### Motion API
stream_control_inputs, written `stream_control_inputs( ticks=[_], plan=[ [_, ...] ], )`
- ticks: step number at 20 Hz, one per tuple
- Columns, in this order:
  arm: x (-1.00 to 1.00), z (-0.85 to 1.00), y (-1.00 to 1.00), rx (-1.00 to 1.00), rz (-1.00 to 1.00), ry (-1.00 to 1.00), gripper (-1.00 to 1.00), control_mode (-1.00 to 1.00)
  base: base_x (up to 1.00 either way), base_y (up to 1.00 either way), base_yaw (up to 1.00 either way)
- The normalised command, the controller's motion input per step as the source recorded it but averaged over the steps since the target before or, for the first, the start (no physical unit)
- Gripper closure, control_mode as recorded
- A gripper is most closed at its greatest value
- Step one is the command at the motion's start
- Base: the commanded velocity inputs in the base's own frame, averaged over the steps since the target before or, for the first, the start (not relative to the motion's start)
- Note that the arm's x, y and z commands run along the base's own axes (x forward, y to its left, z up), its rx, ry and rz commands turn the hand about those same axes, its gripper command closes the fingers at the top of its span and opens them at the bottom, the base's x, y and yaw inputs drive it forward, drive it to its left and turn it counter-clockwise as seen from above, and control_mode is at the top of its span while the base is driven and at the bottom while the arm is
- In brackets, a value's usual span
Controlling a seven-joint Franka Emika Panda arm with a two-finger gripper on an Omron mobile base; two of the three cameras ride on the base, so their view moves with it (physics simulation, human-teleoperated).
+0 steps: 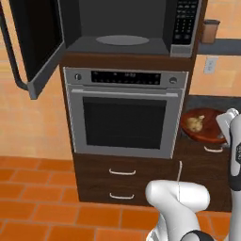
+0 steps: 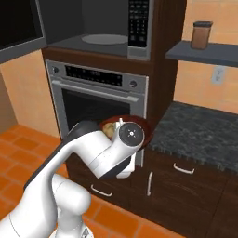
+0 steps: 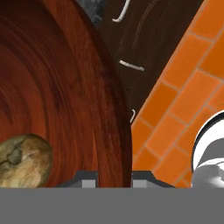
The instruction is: Pick the onion from the sink and place it in the bowl. Then pick the bowl and place it in the microwave. Then close the microwave door and press the start button.
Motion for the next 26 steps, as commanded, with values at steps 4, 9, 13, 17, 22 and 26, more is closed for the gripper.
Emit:
stream_control_inputs(
  ticks=[4,9,13,17,22,26],
  plan=[
    [0.00,0.00,0.00,0.00,0.00,0.00,1.00,1.00,-0.01,1.00,-0.14],
    [0.00,0.00,0.00,0.00,0.00,0.00,1.00,1.00,0.27,0.66,-0.12],
    [0.00,0.00,0.00,0.00,0.00,0.00,1.00,1.00,0.22,0.34,-0.11],
    [0.00,0.00,0.00,0.00,0.00,0.00,1.00,1.00,0.58,0.34,-0.17],
    [0.00,0.00,0.00,0.00,0.00,0.00,1.00,1.00,0.34,0.37,-0.13],
    [0.00,0.00,0.00,0.00,0.00,0.00,1.00,1.00,0.02,0.12,-0.05]
  ],
)
